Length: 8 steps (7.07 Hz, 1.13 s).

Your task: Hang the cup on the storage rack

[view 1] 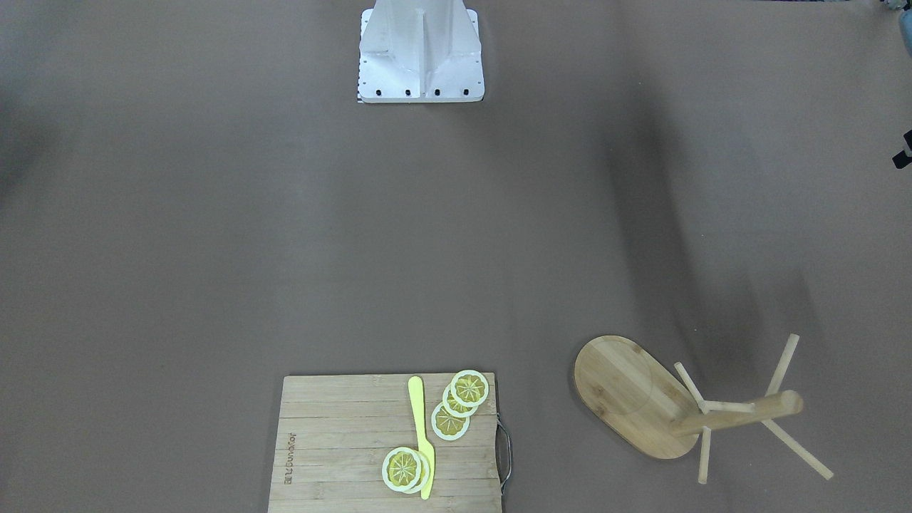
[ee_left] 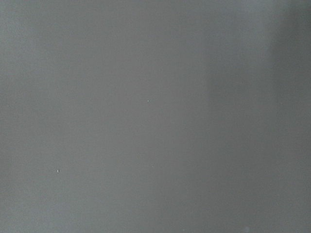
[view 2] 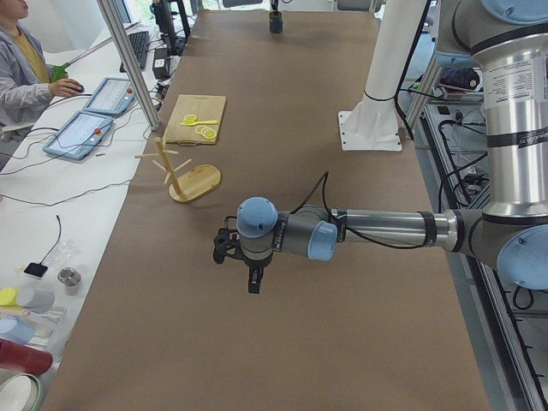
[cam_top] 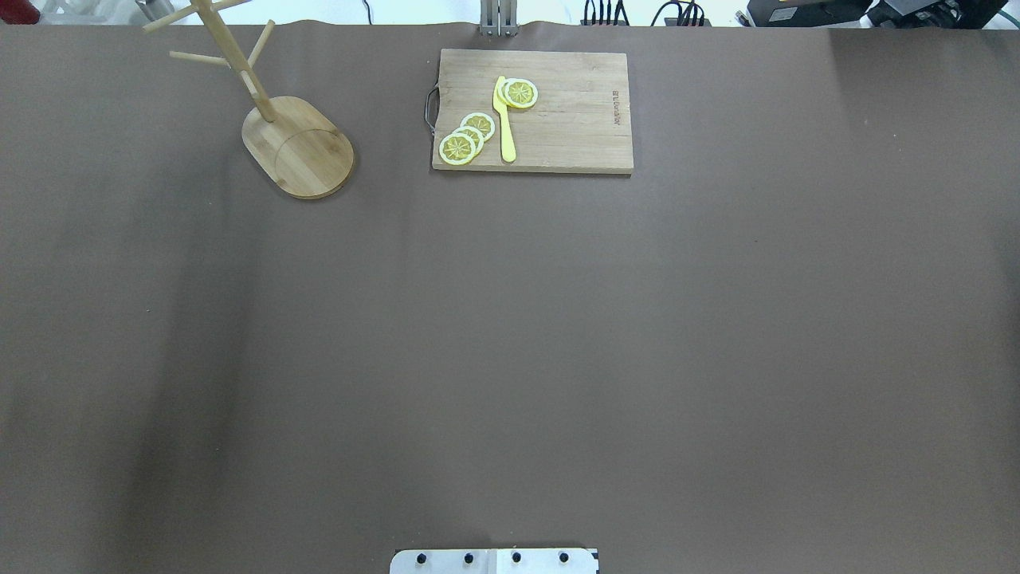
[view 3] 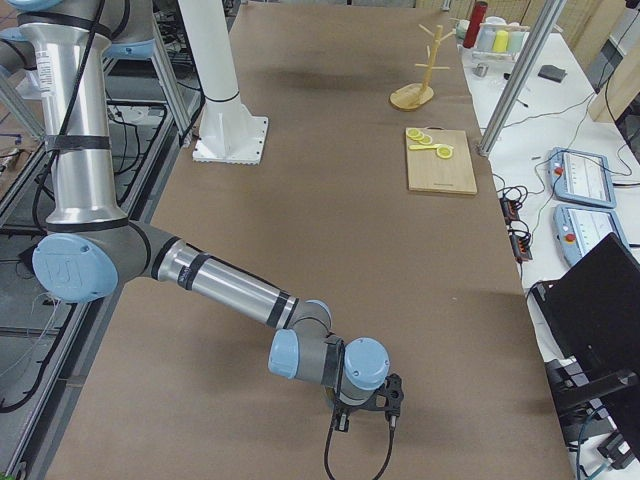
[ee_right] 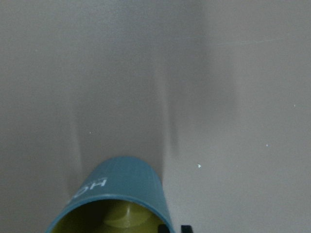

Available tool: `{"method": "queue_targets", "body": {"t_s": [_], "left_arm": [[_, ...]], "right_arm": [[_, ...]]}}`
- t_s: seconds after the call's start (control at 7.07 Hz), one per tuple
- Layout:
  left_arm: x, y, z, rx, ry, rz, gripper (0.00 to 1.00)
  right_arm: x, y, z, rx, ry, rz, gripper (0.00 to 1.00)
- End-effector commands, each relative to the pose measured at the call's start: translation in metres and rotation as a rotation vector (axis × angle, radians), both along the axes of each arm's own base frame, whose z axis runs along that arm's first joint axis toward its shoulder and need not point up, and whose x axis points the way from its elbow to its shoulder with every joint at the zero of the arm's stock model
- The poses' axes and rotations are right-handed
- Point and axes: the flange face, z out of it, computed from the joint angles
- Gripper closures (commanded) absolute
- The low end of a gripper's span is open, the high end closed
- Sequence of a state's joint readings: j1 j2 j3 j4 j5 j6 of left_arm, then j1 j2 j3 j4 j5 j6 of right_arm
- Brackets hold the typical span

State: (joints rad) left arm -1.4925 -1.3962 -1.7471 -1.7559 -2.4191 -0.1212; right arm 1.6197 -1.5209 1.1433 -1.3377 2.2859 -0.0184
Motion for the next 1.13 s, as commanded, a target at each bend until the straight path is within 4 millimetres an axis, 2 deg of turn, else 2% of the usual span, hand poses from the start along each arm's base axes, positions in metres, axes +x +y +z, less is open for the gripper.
{"method": "queue_targets", "body": {"t_s": [0.0,0.14,0.42,0.71,0.85,0.99], "left_arm": [[0.000,0.000,0.000,0.002,0.000,0.000,0.02],[0.000,0.000,0.000,0.003,0.002,0.001,0.02],[0.000,0.000,-0.001,0.005,0.002,0.001,0.02],[0.000,0.000,0.000,0.006,0.002,0.002,0.02],[0.000,0.000,0.000,0.006,0.002,0.002,0.02],[0.000,0.000,0.000,0.006,0.002,0.002,0.02]], "right_arm": [[-0.003,-0.022,-0.024,0.037,-0.037,0.006,1.00],[-0.007,-0.038,-0.048,0.077,-0.114,0.014,1.00],[-0.050,-0.066,-0.114,0.193,-0.180,-0.060,1.00],[-0.094,-0.077,-0.186,0.277,-0.184,-0.141,1.00],[-0.133,-0.077,-0.225,0.262,-0.202,-0.140,1.00],[-0.198,-0.069,-0.283,0.226,-0.202,-0.126,1.00]]}}
